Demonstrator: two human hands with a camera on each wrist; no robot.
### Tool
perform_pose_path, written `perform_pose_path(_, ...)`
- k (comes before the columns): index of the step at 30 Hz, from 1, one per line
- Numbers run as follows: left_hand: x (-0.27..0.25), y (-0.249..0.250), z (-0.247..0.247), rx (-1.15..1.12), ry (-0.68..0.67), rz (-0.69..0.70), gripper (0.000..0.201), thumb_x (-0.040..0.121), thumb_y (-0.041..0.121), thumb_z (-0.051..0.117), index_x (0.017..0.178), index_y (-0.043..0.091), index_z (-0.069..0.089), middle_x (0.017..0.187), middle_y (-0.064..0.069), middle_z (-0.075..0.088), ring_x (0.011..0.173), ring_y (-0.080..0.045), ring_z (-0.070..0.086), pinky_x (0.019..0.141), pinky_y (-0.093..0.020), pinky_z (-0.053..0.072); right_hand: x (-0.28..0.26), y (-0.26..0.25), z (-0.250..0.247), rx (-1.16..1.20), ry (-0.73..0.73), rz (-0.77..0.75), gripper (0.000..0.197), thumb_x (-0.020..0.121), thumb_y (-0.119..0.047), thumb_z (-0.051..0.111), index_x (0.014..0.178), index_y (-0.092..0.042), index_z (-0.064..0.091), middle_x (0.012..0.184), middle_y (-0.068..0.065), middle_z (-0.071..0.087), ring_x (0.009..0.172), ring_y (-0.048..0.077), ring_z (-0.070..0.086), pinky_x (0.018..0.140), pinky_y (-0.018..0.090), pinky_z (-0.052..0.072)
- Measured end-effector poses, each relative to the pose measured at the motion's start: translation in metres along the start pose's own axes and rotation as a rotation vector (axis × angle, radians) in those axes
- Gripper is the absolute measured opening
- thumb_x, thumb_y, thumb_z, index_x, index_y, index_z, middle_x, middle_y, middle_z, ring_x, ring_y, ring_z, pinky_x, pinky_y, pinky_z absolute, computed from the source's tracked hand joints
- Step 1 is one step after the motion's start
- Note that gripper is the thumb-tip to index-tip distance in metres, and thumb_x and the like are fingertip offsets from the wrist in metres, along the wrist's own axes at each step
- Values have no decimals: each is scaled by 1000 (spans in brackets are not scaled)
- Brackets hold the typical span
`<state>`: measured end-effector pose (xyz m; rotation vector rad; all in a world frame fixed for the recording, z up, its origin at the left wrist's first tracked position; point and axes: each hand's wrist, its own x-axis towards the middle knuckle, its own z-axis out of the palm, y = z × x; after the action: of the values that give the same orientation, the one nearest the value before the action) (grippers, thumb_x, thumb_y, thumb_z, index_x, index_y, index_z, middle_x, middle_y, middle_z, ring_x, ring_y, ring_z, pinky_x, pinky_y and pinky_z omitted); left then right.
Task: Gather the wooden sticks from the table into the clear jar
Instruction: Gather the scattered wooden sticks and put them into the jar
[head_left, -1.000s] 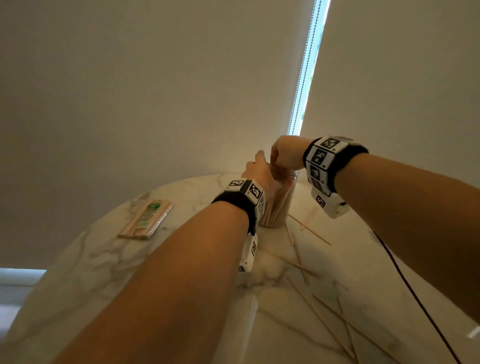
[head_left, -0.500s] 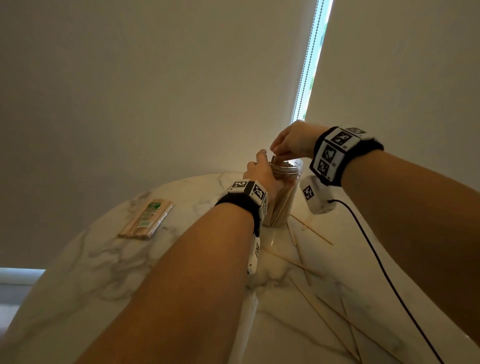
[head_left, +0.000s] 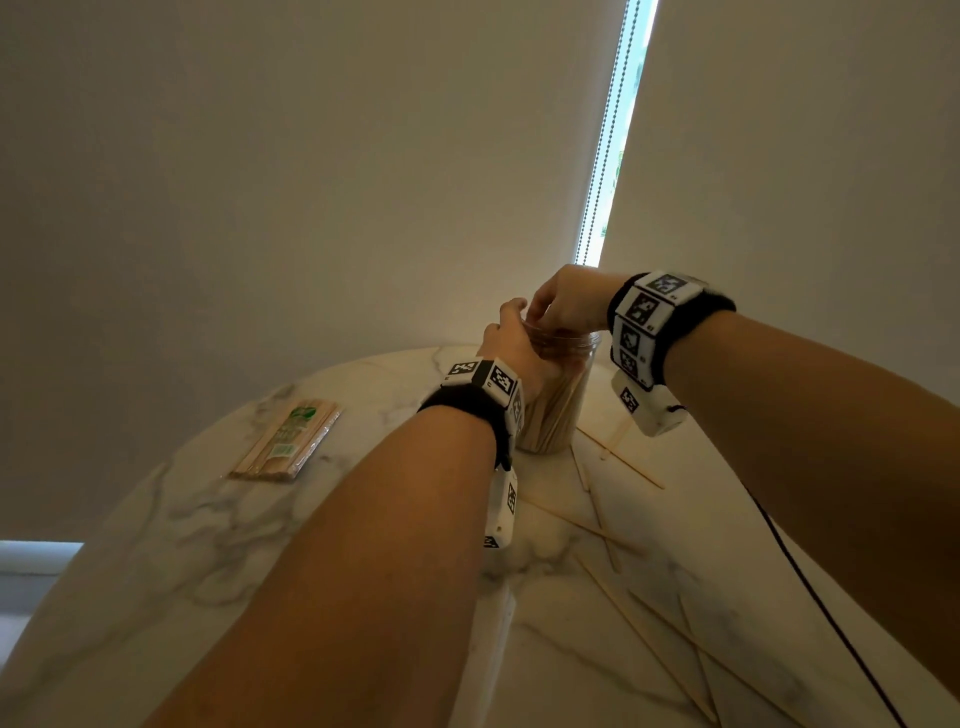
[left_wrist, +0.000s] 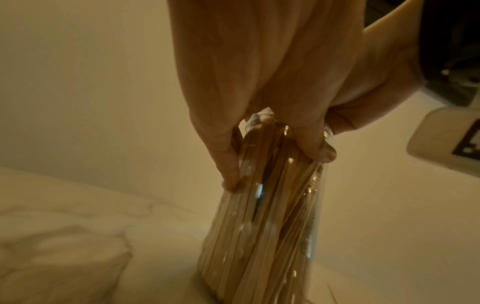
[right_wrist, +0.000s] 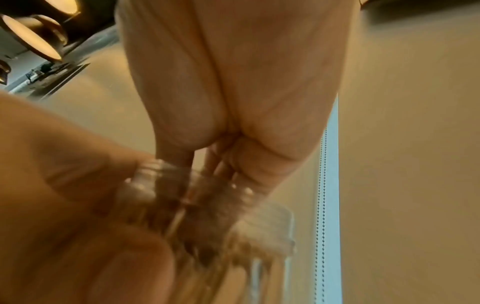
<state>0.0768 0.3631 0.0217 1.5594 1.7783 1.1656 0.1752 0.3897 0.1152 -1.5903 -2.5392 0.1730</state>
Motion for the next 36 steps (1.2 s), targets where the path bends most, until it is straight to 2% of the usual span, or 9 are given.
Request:
perform_pose_path(7, -5, 3, -4, 50, -3, -1, 105, 76, 24, 81, 155, 25, 12, 140, -11, 48, 121, -31, 56, 98, -44, 52, -2, 4, 5, 23, -27, -49, 20, 95, -29, 63, 109, -22, 75, 109, -2, 70, 103, 15, 62, 88, 29, 47)
perform_pose_path(11, -9, 5, -4, 14, -10, -5, 109, 75, 30, 83, 156, 25, 10, 142, -12, 46, 124, -30, 53, 102, -43, 49, -18, 22, -10, 342, 213, -24, 13, 88, -28, 71, 92, -16, 75, 85, -2, 73, 79, 10, 68, 67, 21, 51)
perform_pose_path(15, -20, 15, -6, 27, -3, -15, 116, 74, 38, 85, 157, 17, 6, 146, -11, 44, 133, -30, 47, 109, -38, 42, -42, 62, -6, 535, 433, 145, 22, 87, -21, 58, 81, -4, 71, 73, 8, 73, 70, 24, 72, 74, 36, 60)
perform_pose_path(19, -44, 21, -11, 187, -92, -140, 108, 71, 49, 83, 152, 6, 25, 135, -12, 57, 118, -27, 58, 97, -37, 48, -53, 95, 41, 302, 30, 307, 23, 95, -12, 55, 105, 2, 70, 100, 16, 73, 84, 26, 70, 77, 34, 59)
perform_pose_path(21, -58, 16, -11, 435, -166, -135, 71, 77, 51, 78, 130, 8, 57, 113, -9, 68, 97, -23, 63, 83, -33, 51, -52, 99, 65, 35, -123, 295, 35, 100, -22, 49, 126, -5, 65, 126, 12, 66, 112, 27, 63, 97, 35, 51)
perform_pose_path(23, -70, 12, -4, 590, -214, -99, 47, 85, 42, 74, 115, 7, 65, 109, -10, 69, 97, -25, 65, 80, -32, 53, -53, 95, 80, -62, -178, 243, 45, 104, -36, 41, 134, -9, 60, 137, 9, 58, 125, 27, 54, 104, 34, 43)
perform_pose_path(25, -83, 9, 6, 703, -291, -70, 37, 88, 34, 71, 113, 8, 67, 111, -9, 69, 102, -25, 65, 83, -32, 53, -52, 87, 90, -94, -221, 210, 54, 102, -48, 41, 131, -8, 62, 133, 9, 61, 121, 28, 56, 99, 33, 43)
perform_pose_path(29, -100, 2, 33, 698, -523, 21, 32, 86, 29, 73, 116, 18, 70, 114, 0, 69, 105, -20, 64, 92, -34, 53, -53, 68, 102, -55, -179, 157, 45, 95, -52, 56, 104, -9, 66, 94, 5, 61, 87, 21, 58, 71, 28, 43)
perform_pose_path(36, -111, 2, 42, 779, -441, 40, 25, 83, 27, 74, 106, 16, 72, 103, -2, 72, 95, -22, 67, 88, -36, 57, -72, 54, 109, -141, -157, 121, 28, 90, -33, 68, 80, -9, 57, 77, 3, 57, 82, 22, 59, 62, 26, 43)
